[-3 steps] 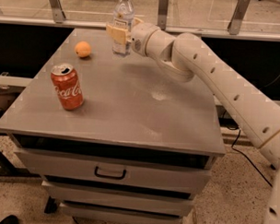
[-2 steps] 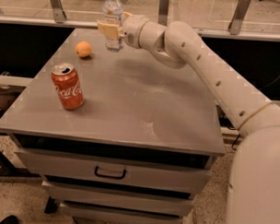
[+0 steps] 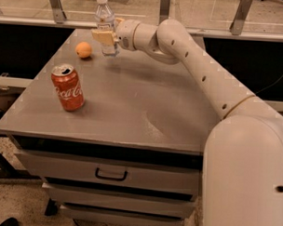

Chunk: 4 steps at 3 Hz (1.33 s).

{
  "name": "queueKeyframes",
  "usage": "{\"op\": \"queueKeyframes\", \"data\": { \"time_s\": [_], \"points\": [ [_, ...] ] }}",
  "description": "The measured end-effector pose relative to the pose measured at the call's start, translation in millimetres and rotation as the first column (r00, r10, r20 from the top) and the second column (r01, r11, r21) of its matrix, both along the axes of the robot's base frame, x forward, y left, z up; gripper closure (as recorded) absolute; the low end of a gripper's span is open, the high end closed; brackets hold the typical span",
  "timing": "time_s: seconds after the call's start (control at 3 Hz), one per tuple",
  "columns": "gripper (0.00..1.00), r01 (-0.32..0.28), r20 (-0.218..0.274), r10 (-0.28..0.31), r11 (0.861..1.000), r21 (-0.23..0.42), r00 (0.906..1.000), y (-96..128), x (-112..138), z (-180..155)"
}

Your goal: Move blue plastic bottle near orange

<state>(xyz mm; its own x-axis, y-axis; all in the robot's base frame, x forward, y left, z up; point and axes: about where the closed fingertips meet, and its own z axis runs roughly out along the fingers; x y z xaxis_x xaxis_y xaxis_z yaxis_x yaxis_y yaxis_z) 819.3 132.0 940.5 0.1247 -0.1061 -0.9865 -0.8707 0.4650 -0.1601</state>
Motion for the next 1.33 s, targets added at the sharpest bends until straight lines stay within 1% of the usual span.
{"op": "queueKeyframes", "data": {
  "time_s": [0.67, 1.0, 1.33],
  "points": [
    [1.0, -0.024, -0.064, 0.025, 1.0, 0.021, 0.9976, 23, 1, -23],
    [0.85, -0.028, -0.064, 0.029, 0.999, 0.021, 0.9975, 26, 1, -23],
    [0.61, -0.032, -0.065, 0.034, 0.999, 0.021, 0.9973, 29, 0, -24]
  ]
}}
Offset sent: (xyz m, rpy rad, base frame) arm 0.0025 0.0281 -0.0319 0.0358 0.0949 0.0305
